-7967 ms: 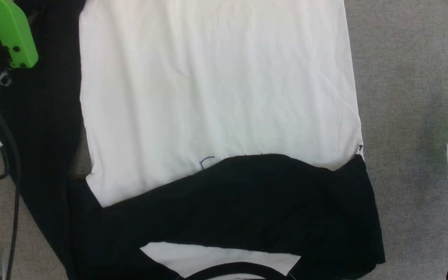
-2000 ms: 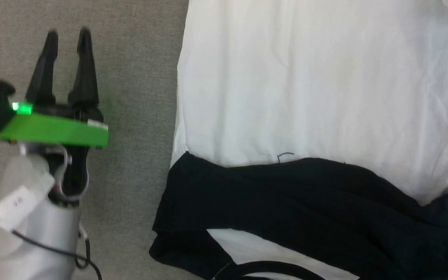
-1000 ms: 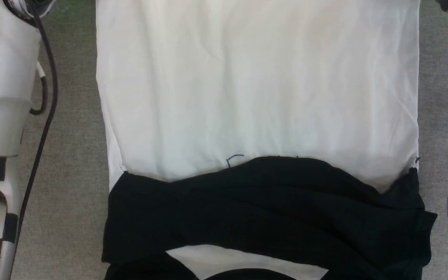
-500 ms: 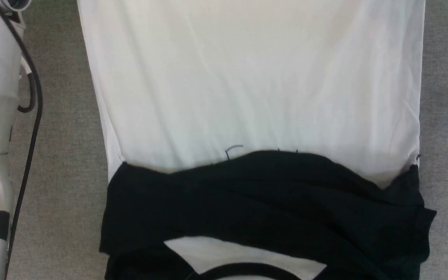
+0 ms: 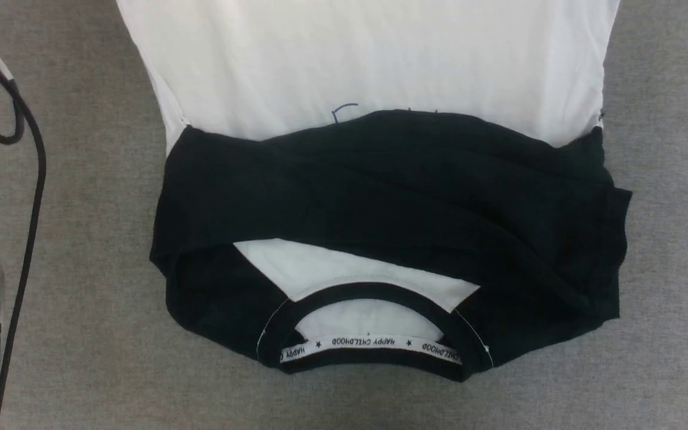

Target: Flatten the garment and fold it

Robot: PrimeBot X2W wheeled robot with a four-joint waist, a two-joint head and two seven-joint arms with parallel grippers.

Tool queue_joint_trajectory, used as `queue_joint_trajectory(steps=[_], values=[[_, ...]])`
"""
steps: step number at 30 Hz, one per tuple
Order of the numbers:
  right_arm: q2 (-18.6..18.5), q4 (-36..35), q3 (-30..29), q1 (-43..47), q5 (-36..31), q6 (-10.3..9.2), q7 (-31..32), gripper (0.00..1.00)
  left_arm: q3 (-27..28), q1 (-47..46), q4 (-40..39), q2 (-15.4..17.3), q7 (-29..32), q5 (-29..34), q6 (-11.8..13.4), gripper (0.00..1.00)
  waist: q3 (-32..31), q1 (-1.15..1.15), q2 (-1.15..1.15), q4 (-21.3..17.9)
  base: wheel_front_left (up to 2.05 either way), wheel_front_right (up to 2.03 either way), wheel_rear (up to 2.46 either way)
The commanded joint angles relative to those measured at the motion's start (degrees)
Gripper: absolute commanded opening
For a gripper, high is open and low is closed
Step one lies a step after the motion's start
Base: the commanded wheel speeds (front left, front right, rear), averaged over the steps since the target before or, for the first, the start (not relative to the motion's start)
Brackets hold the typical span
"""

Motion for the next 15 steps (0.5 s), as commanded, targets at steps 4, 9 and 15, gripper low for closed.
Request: queue_joint_trajectory(steps=[4, 9, 15], values=[[0.53, 2.72, -0.01, 2.64, 2.30, -0.10, -3.68, 0.00, -0.19, 3.42, 1.95, -0.52, -3.74, -2.22, -2.71, 0.00, -6.53, 0.00, 0.00, 0.40, 0.00, 0.00, 0.00], [-0.88, 2.64, 2.89, 9.76, 8.38, -0.10, -6.49, 0.00, -1.61, 10.77, 1.30, -0.52, -6.85, -5.23, -4.38, 0.00, -13.16, 0.00, 0.00, 0.96, 0.00, 0.00, 0.00], [-3.27, -1.39, 5.46, 22.21, 17.53, -0.10, -7.31, 0.00, -4.25, 23.11, -4.15, 0.42, -8.87, -8.53, -4.76, 0.00, -21.96, 0.00, 0.00, 1.54, 0.00, 0.00, 0.00]])
